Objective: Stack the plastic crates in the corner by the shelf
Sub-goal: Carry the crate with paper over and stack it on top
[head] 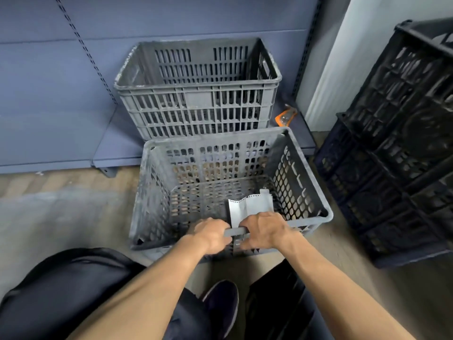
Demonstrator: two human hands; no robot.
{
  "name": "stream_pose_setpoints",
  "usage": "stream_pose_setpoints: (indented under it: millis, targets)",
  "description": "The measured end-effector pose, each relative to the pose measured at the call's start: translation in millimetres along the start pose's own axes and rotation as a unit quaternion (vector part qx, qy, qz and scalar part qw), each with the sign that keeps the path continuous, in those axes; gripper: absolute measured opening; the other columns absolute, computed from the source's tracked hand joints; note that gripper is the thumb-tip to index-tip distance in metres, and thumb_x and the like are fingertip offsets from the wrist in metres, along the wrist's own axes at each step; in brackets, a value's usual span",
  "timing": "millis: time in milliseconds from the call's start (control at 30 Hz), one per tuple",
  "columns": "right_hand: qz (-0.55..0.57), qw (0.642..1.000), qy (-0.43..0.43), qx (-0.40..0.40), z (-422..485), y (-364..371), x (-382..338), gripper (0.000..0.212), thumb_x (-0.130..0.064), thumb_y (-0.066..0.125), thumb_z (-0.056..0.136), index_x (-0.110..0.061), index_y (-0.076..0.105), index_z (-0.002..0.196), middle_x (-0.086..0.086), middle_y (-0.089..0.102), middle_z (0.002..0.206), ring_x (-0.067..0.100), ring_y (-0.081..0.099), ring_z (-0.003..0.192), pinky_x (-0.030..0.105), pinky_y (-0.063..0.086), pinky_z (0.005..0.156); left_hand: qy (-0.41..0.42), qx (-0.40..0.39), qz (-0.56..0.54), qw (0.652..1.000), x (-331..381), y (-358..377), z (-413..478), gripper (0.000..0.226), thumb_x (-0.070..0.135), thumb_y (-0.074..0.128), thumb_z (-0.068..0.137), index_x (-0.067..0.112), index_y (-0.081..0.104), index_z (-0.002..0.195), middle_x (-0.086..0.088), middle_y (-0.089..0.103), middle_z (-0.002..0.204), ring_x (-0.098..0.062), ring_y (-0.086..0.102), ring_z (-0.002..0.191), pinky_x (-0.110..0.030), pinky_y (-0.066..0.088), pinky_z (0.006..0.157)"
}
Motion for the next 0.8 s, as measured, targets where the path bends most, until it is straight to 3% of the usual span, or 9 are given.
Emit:
stream_pose_setpoints:
  millis: [100,233,367,467,533,600,667,800]
  targets:
    - [-0.015,0.999,0.009,0.027,9.4,-0.9,-2.4,0.036,-0.046,0.048,0.091,-0.032,0.058,0.123,-0.002,0.064,0.123,0.021,0.056,0.119,0.036,0.042,0.093,0.002,0.018,0.008,1.0,1.1,-3.2,3.4,0.021,0.039,0.053,0.097,0.029,0.064,0.112,-0.005,0.064,0.114,-0.028,0.058,0.109,-0.03,0.035,0.08]
    - [-0.026,0.999,-0.01,0.042,9.1,0.1,-6.2,0.038,-0.044,0.045,0.096,-0.036,0.051,0.132,-0.003,0.063,0.127,0.02,0.055,0.121,0.033,0.04,0.097,0.007,-0.009,0.013,1.0,-2.2,2.7,9.6,0.026,0.045,0.053,0.094,0.034,0.062,0.115,-0.001,0.065,0.113,-0.027,0.061,0.107,-0.033,0.043,0.084]
    - [-0.042,0.998,-0.011,0.042,13.1,5.1,-3.0,0.042,-0.052,0.043,0.096,-0.033,0.054,0.131,-0.001,0.063,0.127,0.021,0.054,0.121,0.035,0.038,0.097,0.011,-0.13,-0.005,0.991,-0.8,16.9,17.0,0.028,0.047,0.051,0.092,0.026,0.061,0.108,-0.003,0.062,0.1,-0.023,0.058,0.085,-0.029,0.042,0.063]
    - [-0.055,0.998,-0.011,0.016,17.9,13.0,-1.1,0.047,-0.058,0.042,0.095,-0.027,0.056,0.127,0.003,0.064,0.123,0.023,0.056,0.118,0.034,0.039,0.094,0.003,-0.152,-0.006,0.988,-0.6,21.0,25.4,0.022,0.042,0.049,0.094,0.025,0.057,0.106,-0.002,0.059,0.1,-0.023,0.056,0.083,-0.026,0.039,0.052]
    - [-0.048,0.999,-0.012,0.005,15.8,10.8,-1.4,0.041,-0.053,0.044,0.095,-0.027,0.059,0.123,0.004,0.065,0.118,0.025,0.058,0.113,0.034,0.04,0.092,-0.004,-0.132,-0.006,0.991,-2.2,22.3,30.1,0.023,0.036,0.052,0.091,0.024,0.06,0.108,-0.004,0.064,0.106,-0.024,0.06,0.089,-0.029,0.048,0.064]
    - [-0.039,0.999,-0.006,-0.007,13.3,7.6,-2.7,0.029,-0.034,0.046,0.095,-0.027,0.061,0.119,0.004,0.067,0.113,0.027,0.061,0.106,0.034,0.042,0.088,-0.017,-0.103,0.001,0.995,-3.8,21.6,28.1,0.025,0.03,0.056,0.088,0.027,0.063,0.112,-0.004,0.066,0.11,-0.024,0.063,0.095,-0.033,0.052,0.079]
    - [-0.042,0.999,0.008,-0.025,9.3,4.5,-5.3,0.028,-0.02,0.046,0.093,-0.026,0.061,0.115,0.004,0.068,0.11,0.027,0.063,0.102,0.034,0.044,0.084,-0.026,-0.059,0.0,0.998,-4.9,20.8,23.3,0.025,0.024,0.057,0.088,0.031,0.065,0.111,0.0,0.068,0.112,-0.024,0.064,0.101,-0.034,0.052,0.086]
    - [-0.03,0.998,0.025,-0.048,-1.5,-2.3,-7.3,0.026,-0.017,0.048,0.092,-0.026,0.058,0.115,0.004,0.069,0.109,0.028,0.064,0.101,0.035,0.045,0.082,-0.021,-0.002,-0.013,1.0,-2.1,9.8,7.8,0.024,0.019,0.051,0.093,0.026,0.065,0.111,-0.001,0.066,0.116,-0.024,0.057,0.113,-0.029,0.042,0.093]
Point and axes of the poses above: each hand's wrist, its own z-axis towards the middle knuckle, its own y-axis out of the palm, x = y × z, the point moved 10 cm from there along z, towards the middle knuckle
